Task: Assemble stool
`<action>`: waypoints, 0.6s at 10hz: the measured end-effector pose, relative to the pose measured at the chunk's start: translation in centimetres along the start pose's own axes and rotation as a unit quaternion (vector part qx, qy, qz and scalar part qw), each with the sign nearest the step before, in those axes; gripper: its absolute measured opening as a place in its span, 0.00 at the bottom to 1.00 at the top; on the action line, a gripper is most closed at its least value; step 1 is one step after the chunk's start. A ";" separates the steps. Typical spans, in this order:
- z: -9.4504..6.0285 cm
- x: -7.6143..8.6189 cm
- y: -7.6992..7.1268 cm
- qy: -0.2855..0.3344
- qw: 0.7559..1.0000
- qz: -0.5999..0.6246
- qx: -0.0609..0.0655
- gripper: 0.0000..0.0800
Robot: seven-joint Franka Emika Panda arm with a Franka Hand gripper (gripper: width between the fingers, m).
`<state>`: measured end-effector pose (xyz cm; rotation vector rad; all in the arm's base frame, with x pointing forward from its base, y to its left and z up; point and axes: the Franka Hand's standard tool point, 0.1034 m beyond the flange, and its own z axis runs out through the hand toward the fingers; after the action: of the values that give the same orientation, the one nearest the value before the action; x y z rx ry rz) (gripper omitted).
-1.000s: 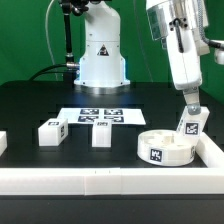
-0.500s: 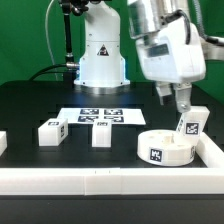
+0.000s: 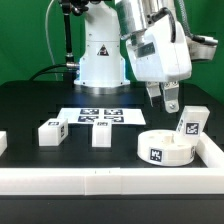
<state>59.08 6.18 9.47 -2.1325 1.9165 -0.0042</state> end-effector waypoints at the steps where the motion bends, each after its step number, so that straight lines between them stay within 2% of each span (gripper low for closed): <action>1: 0.2 -0.4 0.1 0.003 0.999 -0.037 -0.009 0.81; 3: 0.3 0.4 0.5 0.007 0.997 -0.074 -0.014 0.81; 6: 0.3 0.3 0.5 0.006 0.997 -0.079 -0.014 0.81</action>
Offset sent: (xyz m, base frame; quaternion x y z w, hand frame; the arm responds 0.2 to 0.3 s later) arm 0.0000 0.0000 0.0000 0.0000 0.0000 -0.0650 0.9979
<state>58.71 5.96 9.05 -2.3016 1.7601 -0.0214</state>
